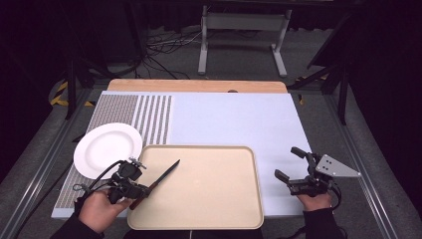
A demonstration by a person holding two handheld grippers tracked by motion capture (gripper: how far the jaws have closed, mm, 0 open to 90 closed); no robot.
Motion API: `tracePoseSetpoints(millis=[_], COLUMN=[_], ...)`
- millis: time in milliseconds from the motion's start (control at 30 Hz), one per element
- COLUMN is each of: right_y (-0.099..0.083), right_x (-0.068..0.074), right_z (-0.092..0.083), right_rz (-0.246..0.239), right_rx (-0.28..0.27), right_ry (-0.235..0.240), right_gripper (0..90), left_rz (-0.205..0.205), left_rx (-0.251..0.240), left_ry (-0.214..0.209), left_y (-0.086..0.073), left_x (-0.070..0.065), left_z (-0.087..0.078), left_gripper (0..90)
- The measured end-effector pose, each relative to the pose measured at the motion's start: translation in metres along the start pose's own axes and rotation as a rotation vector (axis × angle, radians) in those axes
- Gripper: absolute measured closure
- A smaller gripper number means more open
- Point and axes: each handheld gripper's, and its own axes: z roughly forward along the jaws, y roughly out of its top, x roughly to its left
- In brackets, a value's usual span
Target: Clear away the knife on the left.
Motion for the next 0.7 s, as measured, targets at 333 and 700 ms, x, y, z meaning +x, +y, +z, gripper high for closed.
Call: tracePoseSetpoints(millis=[333, 700], right_y=[-0.0001, -0.0002], right_x=[-0.0006, -0.0007], right_z=[-0.0003, 0.0000], right_rz=[-0.001, 0.005], right_rx=[-0.005, -0.006], right_ry=[0.003, 0.004], right_gripper=[1.9, 2.0], left_rz=[0.003, 0.007], left_rx=[0.024, 0.052], left_ry=[0.000, -0.015], left_y=[0.0003, -0.0002], left_x=[0.0001, -0.0014], left_z=[0.0018, 0.0048], left_gripper=[76.4, 75.9])
